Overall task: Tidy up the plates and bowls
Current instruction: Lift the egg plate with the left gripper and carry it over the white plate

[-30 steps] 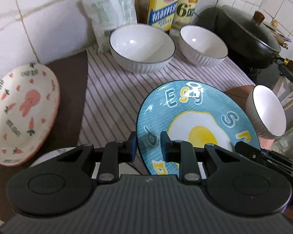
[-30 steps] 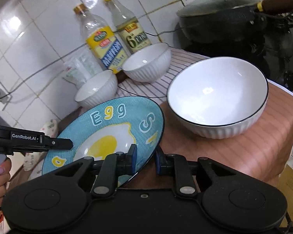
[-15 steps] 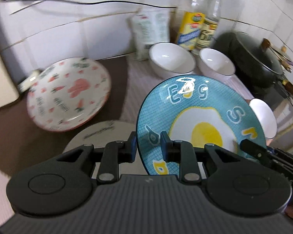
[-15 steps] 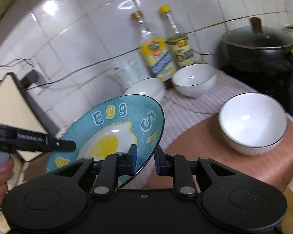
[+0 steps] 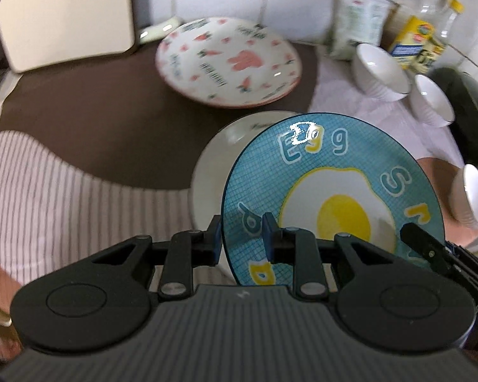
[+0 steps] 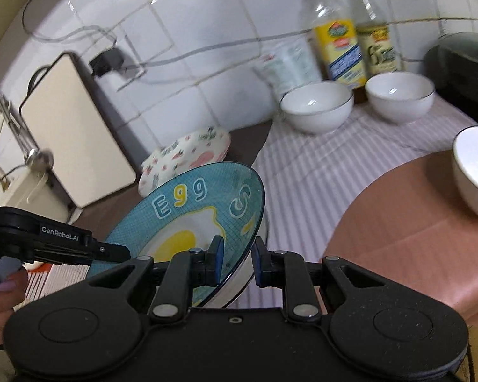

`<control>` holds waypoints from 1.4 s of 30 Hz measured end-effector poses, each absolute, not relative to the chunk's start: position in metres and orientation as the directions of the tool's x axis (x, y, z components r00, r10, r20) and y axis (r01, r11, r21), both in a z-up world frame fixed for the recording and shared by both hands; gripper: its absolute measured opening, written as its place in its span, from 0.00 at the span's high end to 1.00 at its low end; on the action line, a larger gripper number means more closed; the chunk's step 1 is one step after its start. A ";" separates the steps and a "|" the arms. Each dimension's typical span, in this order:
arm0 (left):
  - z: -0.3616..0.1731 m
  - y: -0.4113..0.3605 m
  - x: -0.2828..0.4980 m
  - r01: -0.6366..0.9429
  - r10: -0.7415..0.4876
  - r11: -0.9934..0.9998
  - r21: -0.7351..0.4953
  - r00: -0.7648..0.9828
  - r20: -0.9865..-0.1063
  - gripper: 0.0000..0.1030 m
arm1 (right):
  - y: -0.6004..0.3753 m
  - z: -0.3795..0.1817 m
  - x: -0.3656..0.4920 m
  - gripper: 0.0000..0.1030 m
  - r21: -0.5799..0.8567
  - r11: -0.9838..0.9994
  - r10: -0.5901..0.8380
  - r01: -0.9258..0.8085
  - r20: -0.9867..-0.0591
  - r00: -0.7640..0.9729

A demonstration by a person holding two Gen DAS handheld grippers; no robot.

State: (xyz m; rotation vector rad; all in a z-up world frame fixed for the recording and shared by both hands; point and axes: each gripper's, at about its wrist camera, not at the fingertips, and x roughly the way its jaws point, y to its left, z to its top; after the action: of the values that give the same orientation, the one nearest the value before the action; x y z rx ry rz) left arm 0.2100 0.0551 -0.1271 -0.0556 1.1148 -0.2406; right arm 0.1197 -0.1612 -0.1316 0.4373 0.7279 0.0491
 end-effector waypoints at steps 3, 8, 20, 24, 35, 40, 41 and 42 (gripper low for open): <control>-0.132 0.059 0.205 0.122 -0.189 0.981 -0.150 0.427 -0.884 0.77 | -0.154 -0.136 0.125 0.77 0.392 0.916 0.203 0.090 -0.645 0.737; -0.147 0.064 0.209 0.080 -0.165 0.986 -0.145 0.406 -0.899 0.77 | -0.149 -0.146 0.139 0.77 0.370 0.927 0.226 0.061 -0.682 0.696; -0.156 0.066 0.220 0.051 -0.110 0.994 -0.098 0.402 -0.909 0.76 | -0.146 -0.155 0.165 0.77 0.369 0.928 0.263 0.049 -0.743 0.615; -0.158 0.066 0.220 0.039 -0.120 0.993 -0.113 0.396 -0.910 0.76 | -0.142 -0.149 0.167 0.77 0.341 0.936 0.234 0.081 -0.778 0.583; -0.163 0.066 0.217 0.054 -0.135 0.991 -0.124 0.387 -0.912 0.75 | -0.120 -0.142 0.174 0.69 0.189 0.975 0.103 0.113 -0.847 0.522; -0.164 0.059 0.217 0.086 -0.112 0.993 -0.084 0.401 -0.909 0.75 | -0.118 -0.145 0.174 0.66 0.155 0.983 0.075 0.100 -0.830 0.552; -0.164 0.058 0.217 0.091 -0.108 0.993 -0.077 0.403 -0.909 0.75 | -0.118 -0.145 0.174 0.66 0.154 0.984 0.076 0.094 -0.827 0.558; -0.165 0.057 0.217 0.093 -0.105 0.993 -0.074 0.405 -0.908 0.75 | -0.119 -0.146 0.175 0.65 0.154 0.984 0.078 0.089 -0.823 0.563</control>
State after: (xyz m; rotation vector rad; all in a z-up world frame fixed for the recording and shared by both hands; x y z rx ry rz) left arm 0.2169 0.0574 -0.1645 -0.0118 1.1470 -0.1253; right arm 0.1745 -0.1187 -0.1458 0.1859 0.9745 -0.0067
